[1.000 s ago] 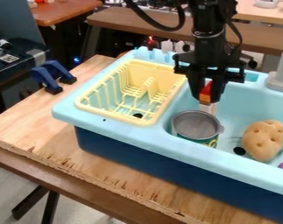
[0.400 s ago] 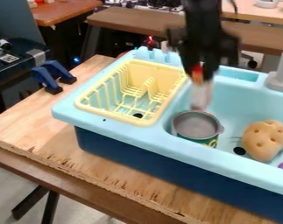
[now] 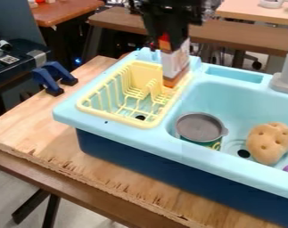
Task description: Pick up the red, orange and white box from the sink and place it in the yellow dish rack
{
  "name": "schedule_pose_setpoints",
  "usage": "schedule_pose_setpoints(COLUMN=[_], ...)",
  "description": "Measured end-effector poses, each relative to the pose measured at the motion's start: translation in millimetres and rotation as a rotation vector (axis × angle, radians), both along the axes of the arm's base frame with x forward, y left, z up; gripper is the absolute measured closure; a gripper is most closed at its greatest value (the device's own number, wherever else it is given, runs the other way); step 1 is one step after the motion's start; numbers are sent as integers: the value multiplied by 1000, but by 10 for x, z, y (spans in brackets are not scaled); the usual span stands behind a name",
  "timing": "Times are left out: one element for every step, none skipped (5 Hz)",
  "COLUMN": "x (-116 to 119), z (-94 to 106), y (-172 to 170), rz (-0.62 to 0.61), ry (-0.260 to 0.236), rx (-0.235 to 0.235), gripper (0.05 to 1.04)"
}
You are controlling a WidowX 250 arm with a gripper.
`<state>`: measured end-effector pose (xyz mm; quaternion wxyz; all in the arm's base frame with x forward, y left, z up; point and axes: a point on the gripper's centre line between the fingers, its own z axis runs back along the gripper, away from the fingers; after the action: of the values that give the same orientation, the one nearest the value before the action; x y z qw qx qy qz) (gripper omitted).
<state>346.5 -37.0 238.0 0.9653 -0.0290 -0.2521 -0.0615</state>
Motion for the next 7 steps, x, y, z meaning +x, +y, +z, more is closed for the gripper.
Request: schedule_pose_setpoints(x=[-86,-67,15,111,223,320,421], z=[-38,-55,-272,-367,-456,-516,-621], y=[132,185,235,270,267,264,253], rz=[10,14,11,4,1,-9,-20], ry=[27,19,78,90,108,119,151], rx=[-8,-33,-41,-42,-45,-46,-44], gripper=[712,712,712,712,712,712,712])
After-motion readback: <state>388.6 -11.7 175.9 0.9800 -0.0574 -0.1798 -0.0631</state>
